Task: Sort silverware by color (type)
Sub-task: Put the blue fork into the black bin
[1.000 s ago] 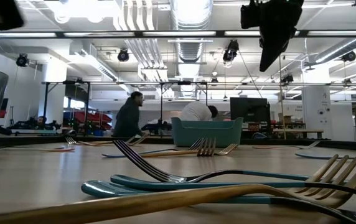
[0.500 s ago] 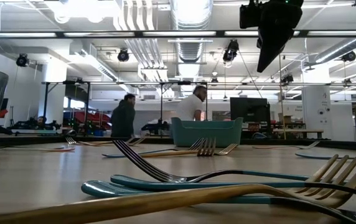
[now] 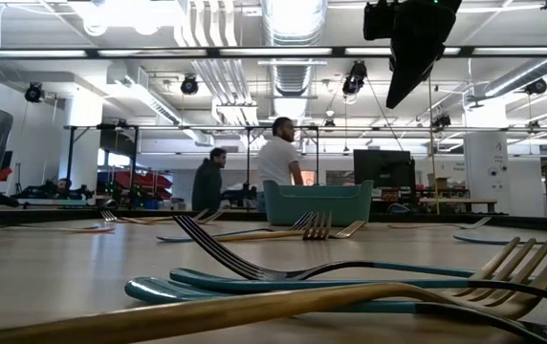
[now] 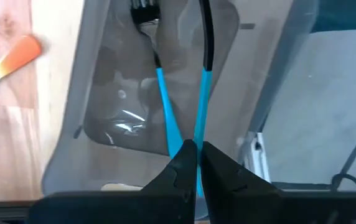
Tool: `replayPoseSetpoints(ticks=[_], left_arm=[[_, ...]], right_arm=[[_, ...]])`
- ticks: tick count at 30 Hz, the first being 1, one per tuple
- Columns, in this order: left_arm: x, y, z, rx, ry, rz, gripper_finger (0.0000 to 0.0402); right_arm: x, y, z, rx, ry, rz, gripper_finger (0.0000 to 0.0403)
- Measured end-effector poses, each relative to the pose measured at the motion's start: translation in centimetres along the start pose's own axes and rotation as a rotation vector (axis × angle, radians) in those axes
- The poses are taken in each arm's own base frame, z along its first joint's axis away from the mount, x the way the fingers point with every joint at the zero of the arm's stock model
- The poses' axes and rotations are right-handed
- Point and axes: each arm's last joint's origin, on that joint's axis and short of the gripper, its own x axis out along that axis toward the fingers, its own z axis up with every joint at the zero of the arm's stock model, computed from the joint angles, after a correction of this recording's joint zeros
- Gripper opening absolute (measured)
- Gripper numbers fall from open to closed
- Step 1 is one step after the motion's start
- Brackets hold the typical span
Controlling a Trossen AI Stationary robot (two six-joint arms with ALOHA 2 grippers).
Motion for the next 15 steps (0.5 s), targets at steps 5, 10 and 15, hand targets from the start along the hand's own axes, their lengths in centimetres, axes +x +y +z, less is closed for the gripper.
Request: replayPoseSetpoints(ticks=[5,10,15], left_arm=[[0.0,-0.3,0.2,-0.002,0.01,-0.004,0.0],[0.8,-0.2,0.1,-0.013,0.08,-0.003,0.001],[1.8,-0.6,0.4,-0.059,0.112,-0.002,0.0042]], right_arm=[[0.0,0.0,0.0,-0.002,0.0,0.0,0.0098],[0.0,0.0,0.0,-0.002,0.0,0.0,0.0098],[0.0,0.0,0.0,-0.003,0.004,-0.001,0.0098]])
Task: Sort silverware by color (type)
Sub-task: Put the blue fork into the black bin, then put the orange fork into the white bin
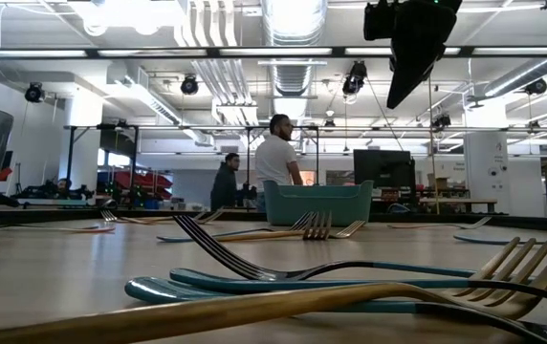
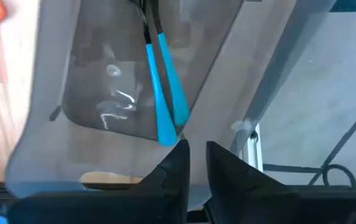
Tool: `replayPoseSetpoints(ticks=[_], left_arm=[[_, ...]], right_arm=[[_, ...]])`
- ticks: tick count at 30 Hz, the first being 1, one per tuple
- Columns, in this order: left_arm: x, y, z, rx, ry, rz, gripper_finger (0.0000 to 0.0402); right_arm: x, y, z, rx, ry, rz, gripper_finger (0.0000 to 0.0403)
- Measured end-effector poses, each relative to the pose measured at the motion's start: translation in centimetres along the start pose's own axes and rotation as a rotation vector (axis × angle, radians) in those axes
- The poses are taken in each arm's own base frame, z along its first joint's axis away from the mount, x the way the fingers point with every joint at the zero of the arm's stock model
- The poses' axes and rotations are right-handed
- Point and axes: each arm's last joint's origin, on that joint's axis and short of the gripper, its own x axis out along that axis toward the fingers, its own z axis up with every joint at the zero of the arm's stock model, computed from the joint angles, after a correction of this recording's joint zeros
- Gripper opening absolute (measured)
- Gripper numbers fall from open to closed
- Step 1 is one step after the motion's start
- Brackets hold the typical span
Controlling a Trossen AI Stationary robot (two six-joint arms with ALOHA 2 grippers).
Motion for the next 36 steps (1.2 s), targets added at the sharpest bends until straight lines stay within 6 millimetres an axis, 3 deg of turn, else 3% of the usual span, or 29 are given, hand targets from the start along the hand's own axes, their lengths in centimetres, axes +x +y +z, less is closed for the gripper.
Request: replayPoseSetpoints(ticks=[7,14,17,25,30,36], left_arm=[[1.2,0.2,0.4,-0.059,0.05,0.064,0.0093],[0.1,1.4,1.2,-0.282,0.017,0.085,0.0099],[-1.9,1.3,2.0,-0.262,-0.142,0.086,0.0098],[-10.6,2.1,5.0,-0.176,-0.661,0.254,0.0098],[-15.2,3.6,6.0,-0.131,-0.797,0.398,0.0098],[-18.8,5.9,6.5,-0.176,-0.832,0.493,0.0098]], right_arm=[[0.0,0.0,0.0,0.018,0.005,-0.001,0.0098],[0.0,-0.3,-0.1,0.057,0.016,-0.007,0.0098],[0.1,-1.2,0.0,0.089,0.017,-0.023,0.0098],[1.7,-6.1,-0.1,0.226,0.119,-0.099,0.0098],[4.8,-8.5,-1.2,0.232,0.297,-0.059,0.0098],[8.4,-9.7,-1.8,0.167,0.432,-0.032,0.0098]])
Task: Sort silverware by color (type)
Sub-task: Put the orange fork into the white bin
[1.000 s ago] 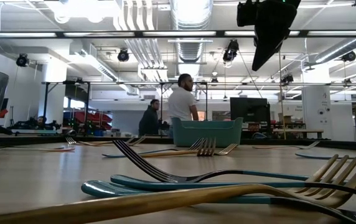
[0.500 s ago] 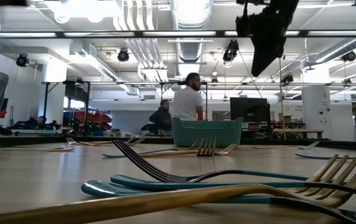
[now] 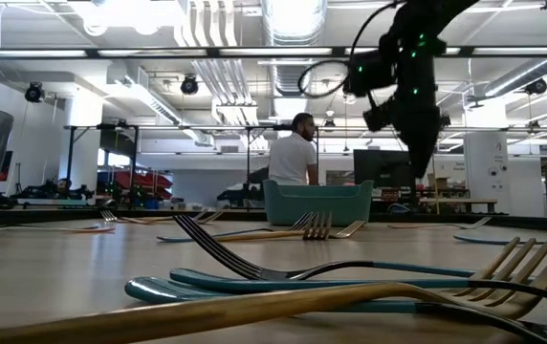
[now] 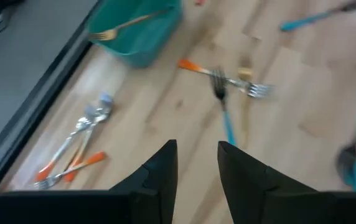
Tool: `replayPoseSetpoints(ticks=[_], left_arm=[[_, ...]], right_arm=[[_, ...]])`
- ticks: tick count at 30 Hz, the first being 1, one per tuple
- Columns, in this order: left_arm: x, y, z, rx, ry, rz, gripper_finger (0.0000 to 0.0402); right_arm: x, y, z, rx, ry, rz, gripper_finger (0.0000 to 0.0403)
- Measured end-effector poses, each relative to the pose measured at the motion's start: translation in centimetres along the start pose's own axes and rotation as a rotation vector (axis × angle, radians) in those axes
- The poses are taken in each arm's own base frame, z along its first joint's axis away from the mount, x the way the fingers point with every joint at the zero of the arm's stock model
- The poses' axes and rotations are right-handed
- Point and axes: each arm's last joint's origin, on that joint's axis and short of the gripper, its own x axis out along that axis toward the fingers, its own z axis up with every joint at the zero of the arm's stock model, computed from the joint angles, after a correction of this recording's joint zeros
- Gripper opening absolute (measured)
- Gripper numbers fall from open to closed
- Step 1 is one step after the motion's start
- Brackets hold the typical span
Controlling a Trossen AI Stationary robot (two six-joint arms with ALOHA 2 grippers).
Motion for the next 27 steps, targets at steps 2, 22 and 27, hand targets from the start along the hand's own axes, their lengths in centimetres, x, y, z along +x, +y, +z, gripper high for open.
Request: replayPoseSetpoints(ticks=[2,22,27], left_arm=[[0.0,0.9,0.7,-0.024,0.003,0.023,0.0098],[-0.9,6.6,1.2,0.221,-0.02,0.207,0.0097],[-1.1,8.4,0.6,0.212,-0.015,0.226,0.0097]], right_arm=[[0.9,-0.3,0.4,-0.015,0.033,0.001,0.0098],[7.6,-4.5,1.5,0.106,0.267,-0.003,0.0098],[7.7,-4.7,1.6,0.095,0.262,-0.004,0.0098]])
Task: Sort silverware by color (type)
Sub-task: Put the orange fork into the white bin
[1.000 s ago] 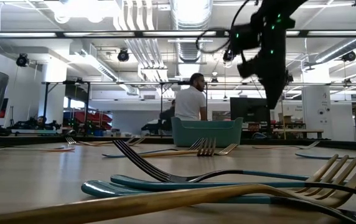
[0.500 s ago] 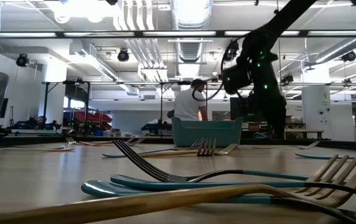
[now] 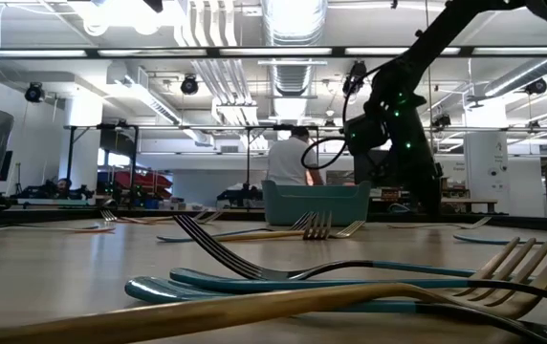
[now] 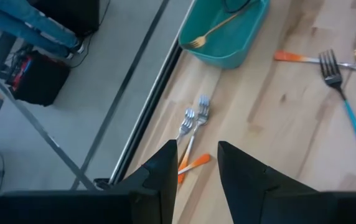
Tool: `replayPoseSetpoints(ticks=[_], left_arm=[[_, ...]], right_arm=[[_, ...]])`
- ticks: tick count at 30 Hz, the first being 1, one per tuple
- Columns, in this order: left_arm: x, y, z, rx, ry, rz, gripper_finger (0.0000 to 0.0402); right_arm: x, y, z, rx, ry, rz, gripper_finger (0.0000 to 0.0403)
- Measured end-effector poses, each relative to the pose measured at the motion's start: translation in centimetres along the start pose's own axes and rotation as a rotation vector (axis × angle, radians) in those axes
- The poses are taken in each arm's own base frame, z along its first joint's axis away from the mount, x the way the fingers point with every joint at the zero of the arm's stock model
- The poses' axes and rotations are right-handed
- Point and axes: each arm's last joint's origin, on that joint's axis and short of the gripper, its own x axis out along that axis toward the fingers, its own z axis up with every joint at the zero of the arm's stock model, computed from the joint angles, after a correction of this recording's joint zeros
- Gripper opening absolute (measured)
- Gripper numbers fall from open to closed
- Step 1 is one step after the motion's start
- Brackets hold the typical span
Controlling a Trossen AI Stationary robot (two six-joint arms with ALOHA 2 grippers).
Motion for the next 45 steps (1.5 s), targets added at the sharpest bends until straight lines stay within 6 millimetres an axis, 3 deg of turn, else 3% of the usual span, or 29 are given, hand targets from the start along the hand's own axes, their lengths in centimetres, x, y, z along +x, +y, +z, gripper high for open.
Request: replayPoseSetpoints(ticks=[8,21,29,33,38,45], left_arm=[[-0.8,1.3,-0.7,-0.037,-0.024,-0.01,0.0097],[-1.2,1.8,-1.0,-0.072,-0.037,-0.019,0.0097],[-1.2,1.8,-1.0,-0.077,-0.042,-0.022,0.0097],[-1.2,1.8,-1.0,-0.081,-0.045,-0.024,0.0097],[-1.2,1.8,-1.0,-0.107,-0.045,-0.024,0.0098],[-1.2,1.8,-1.0,-0.118,-0.045,-0.025,0.0098]], right_arm=[[0.2,0.0,0.0,-0.154,0.001,0.0,0.0098],[1.7,0.2,-0.7,-0.328,0.014,-0.001,0.0092],[1.6,0.2,-0.6,-0.264,0.004,0.003,0.0019],[1.4,0.1,-0.4,-0.224,0.003,0.005,0.0011],[0.2,0.1,-1.1,-0.212,0.036,0.014,0.001],[-3.8,0.3,-3.9,-0.109,-0.025,0.083,0.0009]])
